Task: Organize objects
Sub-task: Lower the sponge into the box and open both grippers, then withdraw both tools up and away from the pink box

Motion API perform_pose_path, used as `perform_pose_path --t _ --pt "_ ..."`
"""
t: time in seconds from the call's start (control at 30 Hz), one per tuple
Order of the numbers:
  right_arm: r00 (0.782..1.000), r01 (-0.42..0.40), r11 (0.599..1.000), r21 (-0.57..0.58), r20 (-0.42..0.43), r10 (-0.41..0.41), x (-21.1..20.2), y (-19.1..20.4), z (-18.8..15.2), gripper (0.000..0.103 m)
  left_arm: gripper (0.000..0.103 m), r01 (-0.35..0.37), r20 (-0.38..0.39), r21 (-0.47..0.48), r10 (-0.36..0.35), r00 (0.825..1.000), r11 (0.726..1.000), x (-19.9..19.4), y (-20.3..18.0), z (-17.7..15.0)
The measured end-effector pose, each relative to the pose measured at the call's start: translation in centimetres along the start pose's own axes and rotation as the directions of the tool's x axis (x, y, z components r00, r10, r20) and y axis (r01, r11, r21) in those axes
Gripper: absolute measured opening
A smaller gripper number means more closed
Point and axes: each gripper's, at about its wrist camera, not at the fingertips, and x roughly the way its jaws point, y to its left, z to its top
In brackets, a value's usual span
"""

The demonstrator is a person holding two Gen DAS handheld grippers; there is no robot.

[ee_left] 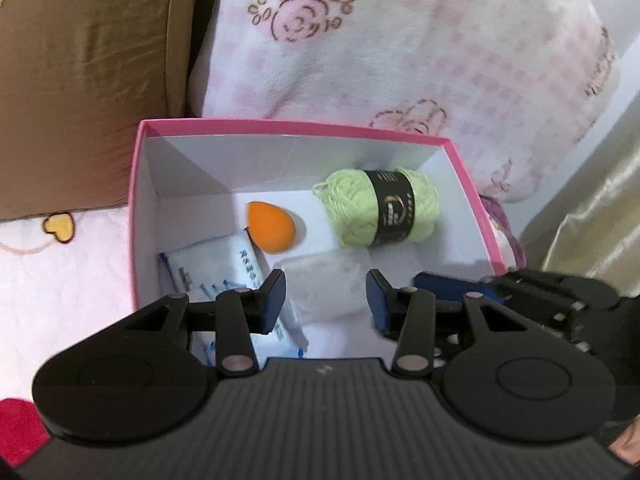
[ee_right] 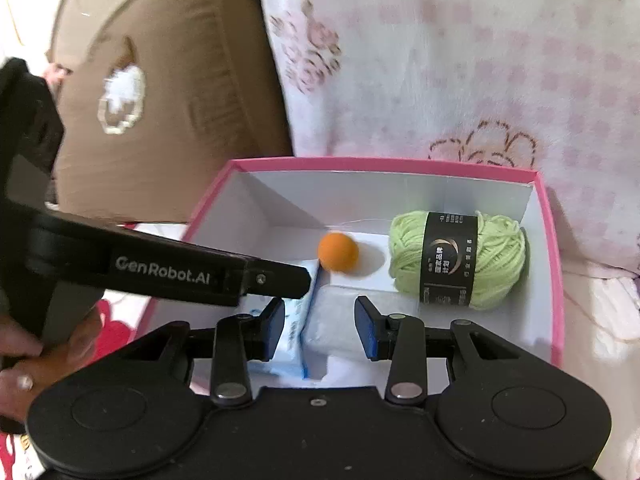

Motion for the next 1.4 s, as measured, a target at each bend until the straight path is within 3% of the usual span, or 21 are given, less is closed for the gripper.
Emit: perform_pose_path --t 0.13,0.37,0.6,0.67,1.0,1.4 --pt "1.000 0.016 0.998 -0.068 0.025 -0.014 -3.9 1.0 -0.3 0.044 0.043 0.003 -0.021 0.029 -0.002 1.000 1.000 -2.4 -0.8 -0.9" --pt "0.996 0.039 0.986 -0.165 0.091 -0.024 -11.2 3.7 -1.1 0.048 0.043 -0.023 0.009 0.124 0.022 1.000 0.992 -8.7 -2.8 -2.9" --pt "0.994 0.061 0.976 -0.207 0.096 -0.042 -15.6 6.4 -2.7 0.053 0.045 -0.034 0.022 0.185 0.030 0.999 0.982 -14.6 -4.4 -5.4" --pt "0.995 0.055 0.972 -0.226 0.098 -0.034 -16.6 7.1 -3.4 0.059 0.046 -0.047 0.025 0.208 0.043 0.999 0.977 -15.8 -4.9 -6.4" --pt "0.995 0.056 0.963 -0.263 0.092 -0.032 -20.4 9.2 -7.3 0.073 0.050 -0.036 0.003 0.269 0.037 0.999 0.962 -19.0 -6.9 -11.2" --pt "0.996 0.075 0.963 -0.258 0.062 -0.061 -22.1 8.5 -11.5 0.081 0.052 -0.010 -0.058 0.297 0.029 0.998 0.955 -17.9 -9.4 -14.4"
